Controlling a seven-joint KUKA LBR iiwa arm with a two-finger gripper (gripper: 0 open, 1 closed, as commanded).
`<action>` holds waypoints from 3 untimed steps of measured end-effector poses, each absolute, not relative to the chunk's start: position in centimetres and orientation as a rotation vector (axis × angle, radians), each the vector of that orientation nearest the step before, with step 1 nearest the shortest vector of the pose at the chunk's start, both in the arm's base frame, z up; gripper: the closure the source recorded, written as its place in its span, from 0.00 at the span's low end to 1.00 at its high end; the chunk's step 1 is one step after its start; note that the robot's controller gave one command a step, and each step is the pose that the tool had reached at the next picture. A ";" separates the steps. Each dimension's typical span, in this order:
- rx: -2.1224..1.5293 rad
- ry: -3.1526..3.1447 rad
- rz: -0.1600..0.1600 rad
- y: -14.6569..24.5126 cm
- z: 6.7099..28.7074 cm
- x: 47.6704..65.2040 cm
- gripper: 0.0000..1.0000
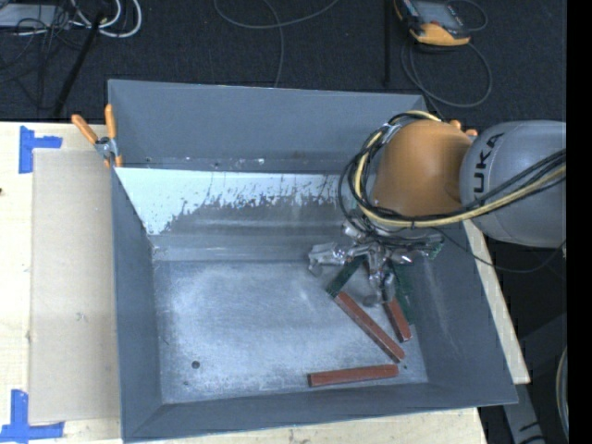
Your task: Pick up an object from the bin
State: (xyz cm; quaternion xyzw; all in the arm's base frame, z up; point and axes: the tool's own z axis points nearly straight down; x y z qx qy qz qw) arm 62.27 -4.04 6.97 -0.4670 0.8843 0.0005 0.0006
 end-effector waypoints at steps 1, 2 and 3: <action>-1.463 2.778 0.003 -4.0 7.0 62.3 1.00; -1.458 2.779 0.002 -4.0 7.6 62.4 1.00; -1.452 2.780 -0.003 -3.9 12.5 62.5 1.00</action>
Offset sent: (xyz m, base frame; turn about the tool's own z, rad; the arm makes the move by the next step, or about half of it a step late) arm 0.0000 0.0000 0.0000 0.0000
